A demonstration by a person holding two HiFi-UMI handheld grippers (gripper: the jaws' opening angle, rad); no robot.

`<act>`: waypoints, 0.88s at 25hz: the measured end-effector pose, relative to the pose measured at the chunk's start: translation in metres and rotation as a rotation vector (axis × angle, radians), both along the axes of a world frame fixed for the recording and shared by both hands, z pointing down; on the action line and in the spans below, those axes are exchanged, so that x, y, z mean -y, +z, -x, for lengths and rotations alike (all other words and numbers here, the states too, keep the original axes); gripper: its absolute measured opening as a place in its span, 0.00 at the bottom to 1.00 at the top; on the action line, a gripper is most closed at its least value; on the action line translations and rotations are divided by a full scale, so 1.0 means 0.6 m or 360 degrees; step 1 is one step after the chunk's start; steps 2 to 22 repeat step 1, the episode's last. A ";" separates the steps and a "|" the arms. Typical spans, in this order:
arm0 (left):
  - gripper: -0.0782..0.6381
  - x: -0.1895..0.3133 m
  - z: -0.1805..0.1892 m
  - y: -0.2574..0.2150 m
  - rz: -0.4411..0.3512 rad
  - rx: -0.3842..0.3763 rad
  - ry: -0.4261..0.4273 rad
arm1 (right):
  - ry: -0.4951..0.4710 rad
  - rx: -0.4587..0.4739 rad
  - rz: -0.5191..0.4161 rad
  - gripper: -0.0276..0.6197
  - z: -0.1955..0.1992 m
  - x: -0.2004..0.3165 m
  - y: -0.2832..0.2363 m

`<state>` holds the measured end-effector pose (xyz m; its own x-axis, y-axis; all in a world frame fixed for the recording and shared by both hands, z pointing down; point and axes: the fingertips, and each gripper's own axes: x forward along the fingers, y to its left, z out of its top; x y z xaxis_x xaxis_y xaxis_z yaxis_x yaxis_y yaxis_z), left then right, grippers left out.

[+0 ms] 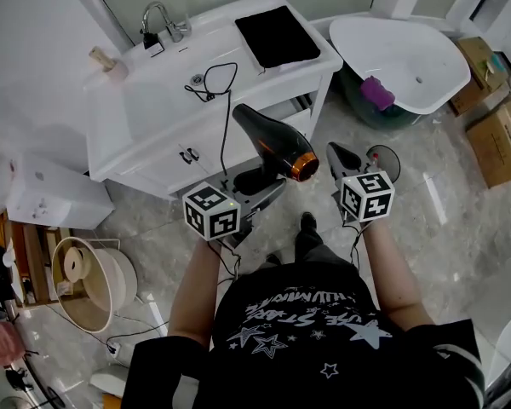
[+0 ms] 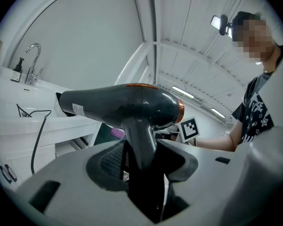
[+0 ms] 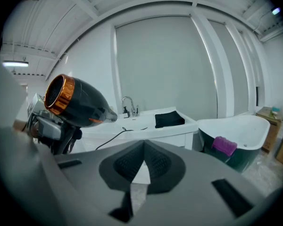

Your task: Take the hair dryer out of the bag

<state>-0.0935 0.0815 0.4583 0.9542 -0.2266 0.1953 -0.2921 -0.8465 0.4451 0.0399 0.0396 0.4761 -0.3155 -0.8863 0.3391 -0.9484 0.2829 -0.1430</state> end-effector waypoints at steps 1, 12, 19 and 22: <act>0.38 -0.003 0.005 0.000 -0.0002 -0.0002 -0.0003 | 0.0002 0.0001 -0.0002 0.05 0.005 -0.005 0.000; 0.38 -0.003 0.005 0.000 -0.0002 -0.0002 -0.0003 | 0.0002 0.0001 -0.0002 0.05 0.005 -0.005 0.000; 0.38 -0.003 0.005 0.000 -0.0002 -0.0002 -0.0003 | 0.0002 0.0001 -0.0002 0.05 0.005 -0.005 0.000; 0.38 -0.003 0.005 0.000 -0.0002 -0.0002 -0.0003 | 0.0002 0.0001 -0.0002 0.05 0.005 -0.005 0.000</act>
